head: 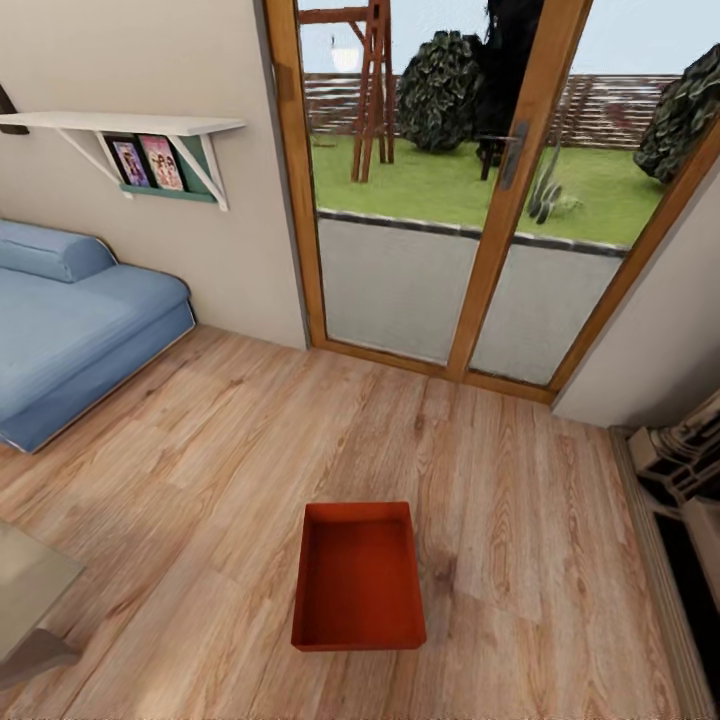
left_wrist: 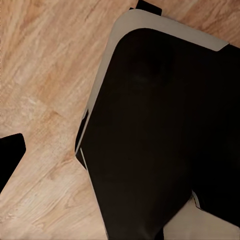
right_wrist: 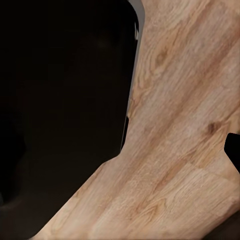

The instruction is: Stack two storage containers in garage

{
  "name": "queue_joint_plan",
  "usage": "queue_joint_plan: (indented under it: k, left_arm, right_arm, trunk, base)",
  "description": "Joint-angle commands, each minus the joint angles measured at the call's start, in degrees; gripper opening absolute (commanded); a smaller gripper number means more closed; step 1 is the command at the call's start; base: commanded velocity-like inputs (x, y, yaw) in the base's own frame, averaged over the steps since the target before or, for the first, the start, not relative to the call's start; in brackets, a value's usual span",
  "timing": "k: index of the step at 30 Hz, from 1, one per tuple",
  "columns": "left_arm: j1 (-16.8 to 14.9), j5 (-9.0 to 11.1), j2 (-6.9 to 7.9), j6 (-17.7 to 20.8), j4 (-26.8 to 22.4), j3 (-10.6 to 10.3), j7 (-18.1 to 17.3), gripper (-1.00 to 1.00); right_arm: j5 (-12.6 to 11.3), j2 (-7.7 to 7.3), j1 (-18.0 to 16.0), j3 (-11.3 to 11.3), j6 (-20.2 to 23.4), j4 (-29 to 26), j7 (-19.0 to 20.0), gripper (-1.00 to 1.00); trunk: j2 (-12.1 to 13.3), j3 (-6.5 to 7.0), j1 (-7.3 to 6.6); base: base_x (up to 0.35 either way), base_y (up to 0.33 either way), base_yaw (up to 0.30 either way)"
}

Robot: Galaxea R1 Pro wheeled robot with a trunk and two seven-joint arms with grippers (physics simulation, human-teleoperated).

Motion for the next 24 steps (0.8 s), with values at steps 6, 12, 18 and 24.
queue_joint_plan:
  k: [6, 12, 18, 24]
  left_arm:
    - [-0.02, 0.32, 0.03, -0.05, 0.01, -0.15, -0.01, 1.0]
    - [-0.02, 0.32, 0.05, -0.06, 0.01, -0.16, -0.01, 1.0]
    - [-0.02, 0.32, 0.06, -0.06, 0.01, -0.16, -0.01, 1.0]
    - [-0.02, 0.32, 0.04, -0.06, 0.01, -0.17, -0.01, 1.0]
  right_arm:
    - [-0.55, -0.01, -0.06, 0.49, -0.33, 0.17, -0.03, 1.0]
    - [-0.52, -0.01, -0.06, 0.49, -0.33, 0.17, -0.03, 1.0]
    - [-0.43, -0.01, -0.06, 0.56, -0.33, 0.17, -0.03, 1.0]
    - [-0.34, -0.01, -0.06, 0.58, -0.33, 0.17, -0.03, 1.0]
  trunk:
    - [-0.03, -0.61, 0.0]
    - [-0.03, -1.17, 0.0]
    - [-0.03, -1.74, 0.0]
    - [-0.03, -2.3, 0.0]
  base:
    - [0.0, 0.0, 0.0]
    - [0.0, 0.0, 0.0]
    - [0.0, 0.0, 0.0]
    - [0.0, 0.0, 0.0]
